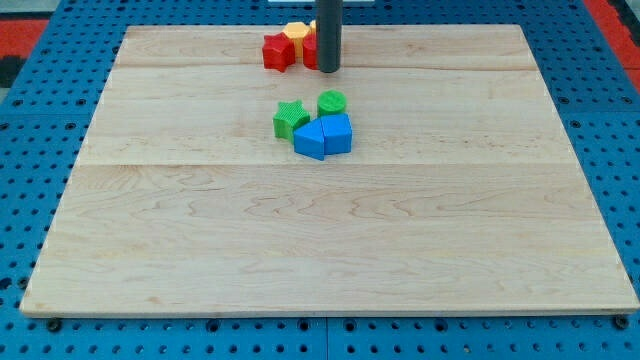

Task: Keep arm parallel right to green circle

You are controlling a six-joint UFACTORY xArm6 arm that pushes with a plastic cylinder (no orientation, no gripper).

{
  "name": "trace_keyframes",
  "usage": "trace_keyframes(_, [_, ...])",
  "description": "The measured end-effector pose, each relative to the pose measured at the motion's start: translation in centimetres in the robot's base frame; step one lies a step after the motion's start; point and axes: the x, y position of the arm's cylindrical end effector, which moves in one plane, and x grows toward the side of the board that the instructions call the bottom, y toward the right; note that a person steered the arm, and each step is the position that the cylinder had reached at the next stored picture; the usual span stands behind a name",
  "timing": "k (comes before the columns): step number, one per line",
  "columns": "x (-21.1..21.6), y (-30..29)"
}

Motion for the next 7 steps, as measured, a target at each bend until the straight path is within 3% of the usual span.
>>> trace_keyframes(7, [0.6, 3.4])
